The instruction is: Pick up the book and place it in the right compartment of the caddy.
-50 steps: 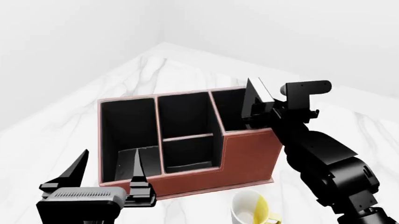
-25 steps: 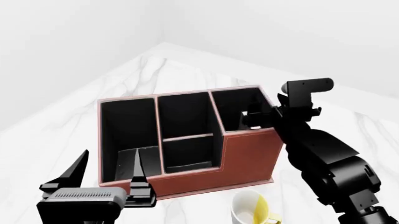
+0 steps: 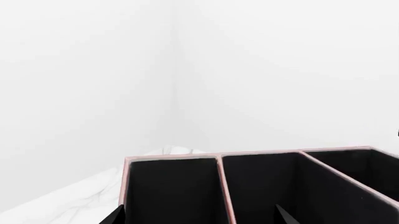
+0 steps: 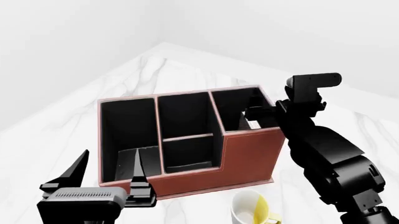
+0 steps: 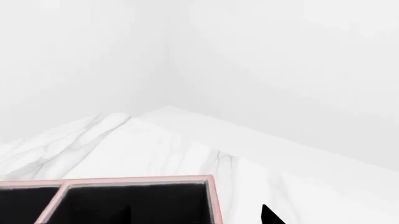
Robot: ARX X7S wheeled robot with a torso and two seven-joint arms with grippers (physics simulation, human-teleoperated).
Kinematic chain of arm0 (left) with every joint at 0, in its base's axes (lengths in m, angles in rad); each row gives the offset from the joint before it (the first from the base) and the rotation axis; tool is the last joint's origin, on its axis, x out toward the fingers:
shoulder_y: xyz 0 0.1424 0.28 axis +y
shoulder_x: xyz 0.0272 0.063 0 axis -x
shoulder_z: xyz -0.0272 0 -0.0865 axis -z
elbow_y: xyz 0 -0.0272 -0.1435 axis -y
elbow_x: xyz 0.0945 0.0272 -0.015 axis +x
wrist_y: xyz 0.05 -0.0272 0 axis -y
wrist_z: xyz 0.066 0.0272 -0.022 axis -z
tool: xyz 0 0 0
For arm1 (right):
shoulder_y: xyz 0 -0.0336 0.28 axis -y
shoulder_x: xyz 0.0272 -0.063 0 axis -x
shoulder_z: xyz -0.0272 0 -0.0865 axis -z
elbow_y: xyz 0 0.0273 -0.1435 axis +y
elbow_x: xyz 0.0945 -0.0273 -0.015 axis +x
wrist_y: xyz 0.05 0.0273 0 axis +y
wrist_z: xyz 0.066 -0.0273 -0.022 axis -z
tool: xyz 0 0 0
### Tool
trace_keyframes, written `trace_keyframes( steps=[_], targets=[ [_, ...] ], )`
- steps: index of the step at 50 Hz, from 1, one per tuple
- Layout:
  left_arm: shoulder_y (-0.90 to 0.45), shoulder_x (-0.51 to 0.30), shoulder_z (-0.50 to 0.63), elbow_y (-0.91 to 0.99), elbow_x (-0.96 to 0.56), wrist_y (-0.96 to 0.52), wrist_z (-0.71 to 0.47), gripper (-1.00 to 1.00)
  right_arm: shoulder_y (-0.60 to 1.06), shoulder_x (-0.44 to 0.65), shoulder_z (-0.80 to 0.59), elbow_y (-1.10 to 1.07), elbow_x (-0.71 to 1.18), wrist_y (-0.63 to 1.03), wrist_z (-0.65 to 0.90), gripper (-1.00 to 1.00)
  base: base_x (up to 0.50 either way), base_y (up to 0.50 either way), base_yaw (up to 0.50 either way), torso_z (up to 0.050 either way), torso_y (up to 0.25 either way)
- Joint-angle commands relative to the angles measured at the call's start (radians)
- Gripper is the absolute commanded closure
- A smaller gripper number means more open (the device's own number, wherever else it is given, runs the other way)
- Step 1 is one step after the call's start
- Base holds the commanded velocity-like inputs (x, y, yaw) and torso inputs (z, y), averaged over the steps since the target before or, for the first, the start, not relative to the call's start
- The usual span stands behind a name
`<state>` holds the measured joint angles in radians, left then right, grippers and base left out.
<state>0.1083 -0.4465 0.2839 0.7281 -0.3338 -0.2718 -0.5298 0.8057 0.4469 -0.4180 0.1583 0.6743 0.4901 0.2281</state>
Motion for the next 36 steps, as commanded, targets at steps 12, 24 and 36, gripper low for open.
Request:
trace_keyframes(
  steps=[12,24,36],
  targets=[
    [0.001,-0.007,-0.001,0.01,-0.003,-0.002,-0.009,-1.0,-0.029,0.08,0.13,-0.361,0.023,-0.114,0.108,-1.0,0.0,0.0,0.0,0.0,0.0],
    [0.004,-0.01,-0.003,0.017,-0.003,0.006,-0.013,-1.0,-0.096,0.145,0.18,-0.556,0.062,-0.107,0.164,-1.0,0.0,0.0,0.0,0.0,0.0],
    [0.007,-0.013,-0.002,0.019,0.001,0.017,-0.015,-1.0,-0.218,0.228,0.306,-0.798,0.118,-0.15,0.248,-1.0,0.0,0.0,0.0,0.0,0.0]
  ],
)
